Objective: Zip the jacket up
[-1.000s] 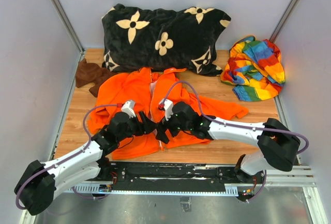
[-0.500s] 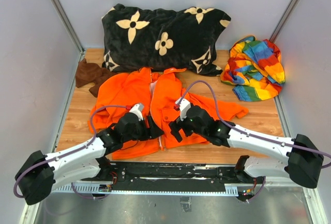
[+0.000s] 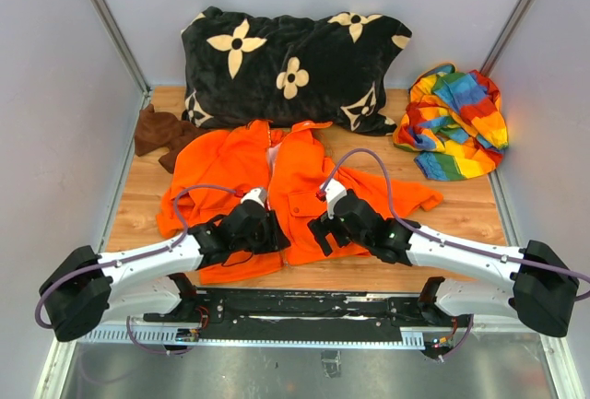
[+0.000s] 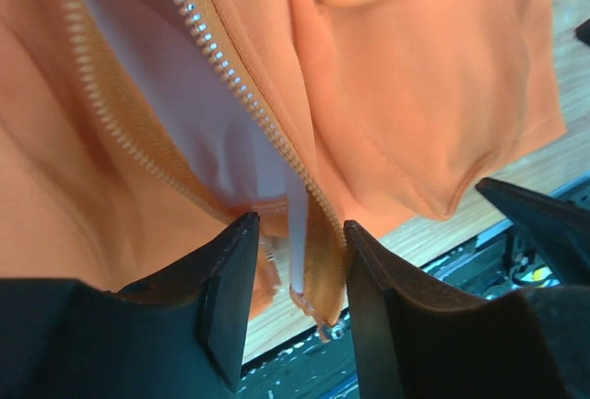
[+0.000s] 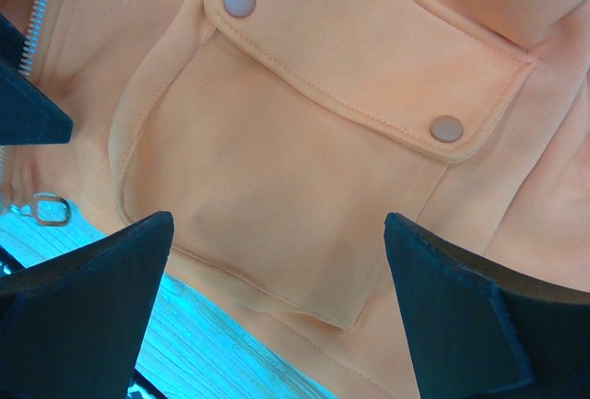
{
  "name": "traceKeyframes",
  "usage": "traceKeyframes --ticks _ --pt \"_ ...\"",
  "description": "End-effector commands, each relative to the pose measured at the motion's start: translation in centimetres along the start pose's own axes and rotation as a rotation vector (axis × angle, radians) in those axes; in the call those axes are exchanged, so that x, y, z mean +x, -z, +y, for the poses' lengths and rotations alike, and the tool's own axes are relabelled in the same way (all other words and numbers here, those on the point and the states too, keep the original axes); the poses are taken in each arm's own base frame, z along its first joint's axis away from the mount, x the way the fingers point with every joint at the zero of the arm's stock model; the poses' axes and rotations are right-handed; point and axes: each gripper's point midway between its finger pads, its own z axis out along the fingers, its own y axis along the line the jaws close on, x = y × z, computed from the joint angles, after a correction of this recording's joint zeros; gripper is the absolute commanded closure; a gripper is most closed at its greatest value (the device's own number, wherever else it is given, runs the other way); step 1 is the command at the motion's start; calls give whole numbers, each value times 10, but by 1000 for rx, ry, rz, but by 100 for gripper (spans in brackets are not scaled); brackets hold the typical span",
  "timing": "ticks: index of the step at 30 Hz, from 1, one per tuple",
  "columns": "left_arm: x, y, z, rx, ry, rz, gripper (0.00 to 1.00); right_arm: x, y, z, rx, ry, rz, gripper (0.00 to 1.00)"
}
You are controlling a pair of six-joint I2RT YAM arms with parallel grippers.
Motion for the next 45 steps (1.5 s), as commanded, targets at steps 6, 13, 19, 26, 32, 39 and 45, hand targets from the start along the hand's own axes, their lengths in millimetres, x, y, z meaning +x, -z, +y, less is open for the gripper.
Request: traceKeyframes --ticks 6,13,19,26,32,39,45 --pt "-4 13 2 7 -3 -39 61 1 2 -8 35 -24 -11 2" --pt "10 4 -2 43 2 24 63 -1 0 -2 5 -29 -8 2" --pt "9 7 -1 54 -1 8 71 -4 0 6 -40 -30 -27 2" --pt "-11 26 -38 252 -35 -86 91 -12 6 11 -104 -36 -48 1" --pt "-31 37 -62 368 -29 -186 100 -27 21 18 -189 -61 -117 5" --pt "-48 40 -84 463 20 -256 100 -41 42 35 -312 -107 -200 23" --pt "-55 45 -101 552 73 -281 100 -38 43 64 -480 -157 -245 36"
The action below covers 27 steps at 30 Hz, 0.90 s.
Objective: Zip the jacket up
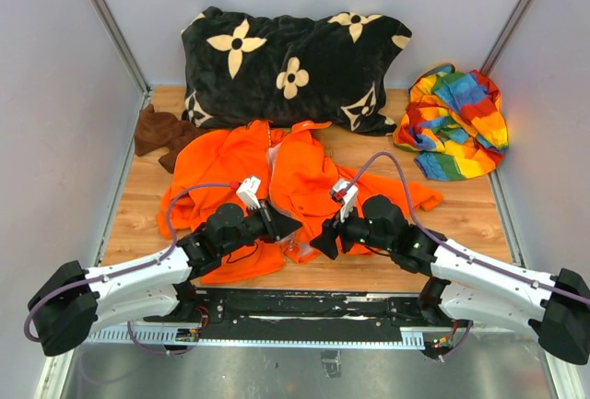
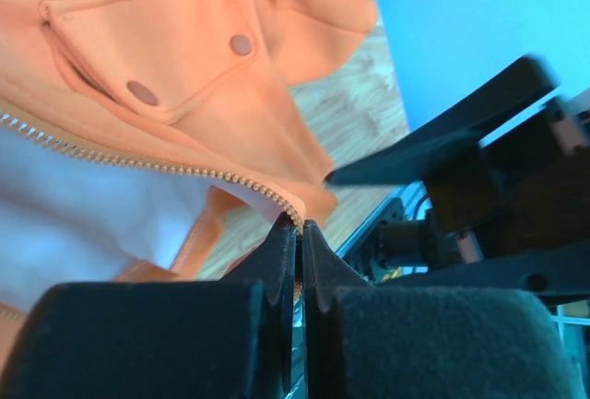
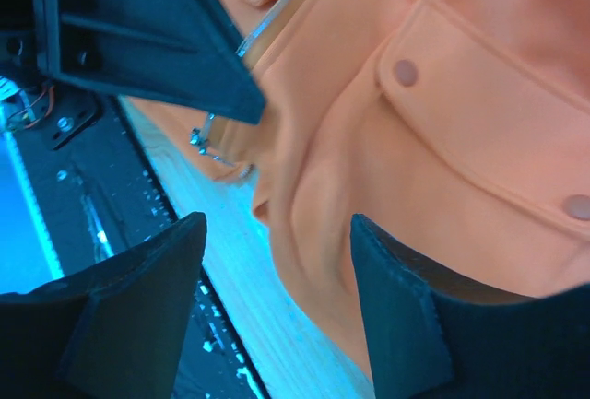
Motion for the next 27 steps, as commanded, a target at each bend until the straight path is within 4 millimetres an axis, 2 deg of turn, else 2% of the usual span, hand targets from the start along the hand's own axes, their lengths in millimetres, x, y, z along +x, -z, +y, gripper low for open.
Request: traceKeyframes --ticks 1,5,10,17,20,21,23,26,27 --pt "-13 -2 -31 138 47 -58 100 4 -7 23 -152 -64 -43 38" --pt "-10 0 -38 199 90 -50 100 7 -16 26 -183 -62 -54 41" --pt "-3 5 -35 234 133 -19 100 11 -23 3 -87 -38 -65 41" --pt "8 13 -48 330 116 46 100 4 -26 -8 -102 12 -109 31" --pt "10 15 -48 339 104 58 100 5 -28 -9 -124 40 -94 31" --pt "10 16 -47 338 102 59 100 5 -29 -9 -131 47 -90 33" --pt "11 16 -42 321 99 59 100 5 -30 -7 -149 57 -81 44" --pt "12 14 -27 251 79 46 97 4 -28 -3 -179 77 -57 67" --pt "12 13 -20 221 73 38 93 3 -27 -1 -188 85 -48 79"
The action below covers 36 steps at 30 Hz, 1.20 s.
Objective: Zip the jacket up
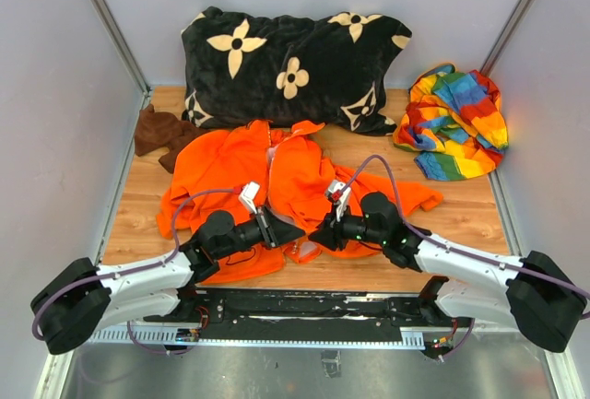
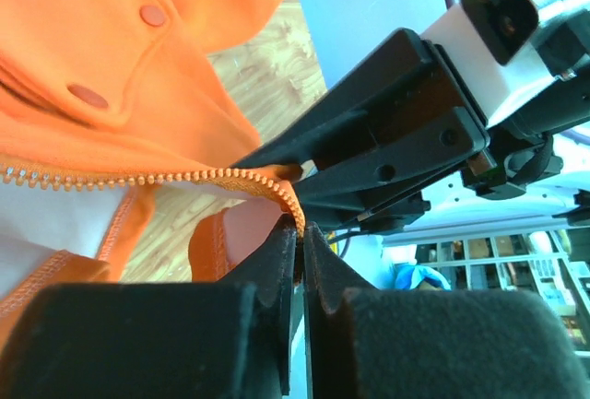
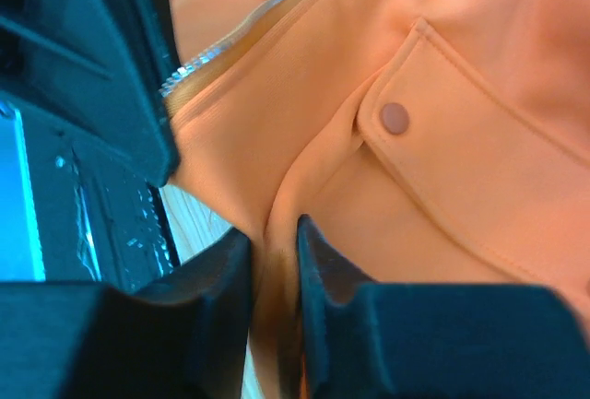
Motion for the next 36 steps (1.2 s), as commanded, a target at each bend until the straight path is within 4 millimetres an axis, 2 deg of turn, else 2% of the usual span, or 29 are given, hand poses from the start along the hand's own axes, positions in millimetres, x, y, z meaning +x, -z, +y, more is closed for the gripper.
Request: traceKeyframes --ticks 1,3,8,17,23,33,36 --pt "-7 6 11 -51 -54 -38 89 -16 2 7 -59 71 1 87" --pt "-10 9 21 -104 -74 -63 82 -17 5 10 -72 83 27 98" --pt "-12 10 30 -151 -113 -67 59 -20 11 14 -84 91 90 99" --pt "-2 6 13 -56 -144 -1 35 -19 10 9 -31 14 191 99" --pt "-4 9 1 -1 -163 -14 18 -16 6 2 9 -23 236 99" --pt "-2 3 7 -36 -179 -18 17 -16 0 -1 44 -100 275 99" --pt "-6 0 9 -56 -201 -43 19 -17 -3 -2 47 -120 278 99"
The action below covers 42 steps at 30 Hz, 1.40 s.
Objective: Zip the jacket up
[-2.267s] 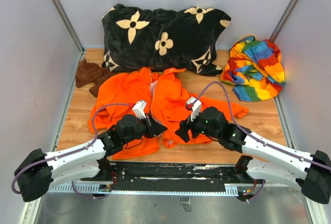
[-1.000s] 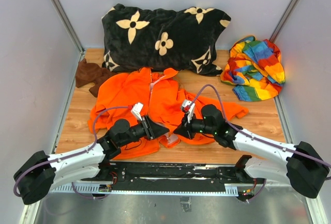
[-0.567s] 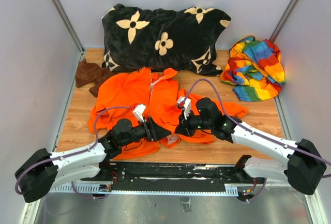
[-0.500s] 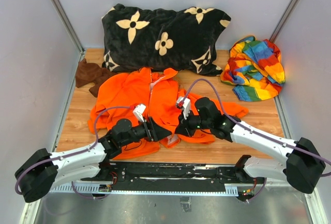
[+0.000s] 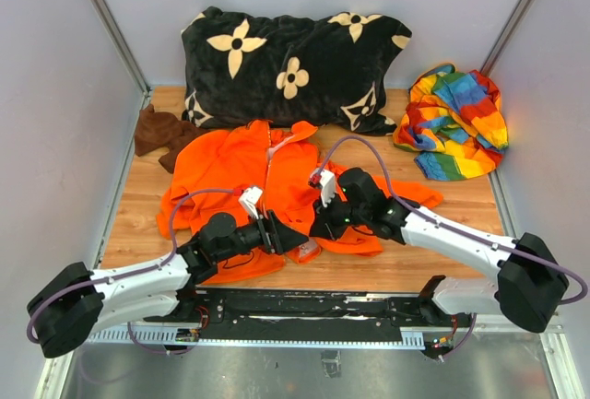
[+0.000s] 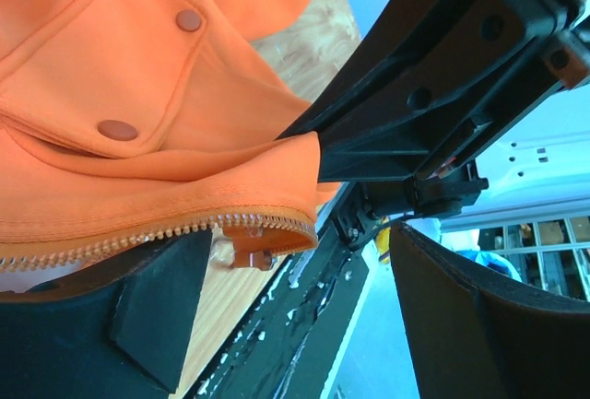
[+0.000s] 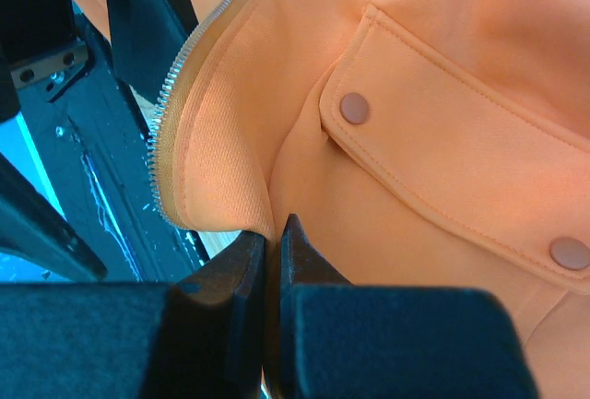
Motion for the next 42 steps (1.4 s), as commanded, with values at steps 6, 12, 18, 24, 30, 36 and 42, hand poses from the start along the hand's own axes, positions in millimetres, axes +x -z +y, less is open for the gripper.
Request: traceKeyframes --ticks 6,12,18,24,30,36,42 --pt "-18 -13 2 -41 -93 -82 28 -15 -2 -3 27 -82 4 99" --pt "-19 -22 8 -78 -113 -74 33 -15 -4 -8 43 -118 24 99" --pt "-23 -23 11 -102 -128 -87 58 -13 0 -10 45 -112 18 96" --pt "-30 -17 10 -114 -95 -110 94 -15 10 -14 28 -69 -37 88" --pt "-33 -15 2 2 11 -62 100 -22 28 -12 31 1 -129 64" --pt "-34 -14 -7 43 68 -23 100 -34 56 0 28 63 -262 44" --pt "-38 -14 -7 21 109 -11 100 -41 60 30 -71 117 -362 42"
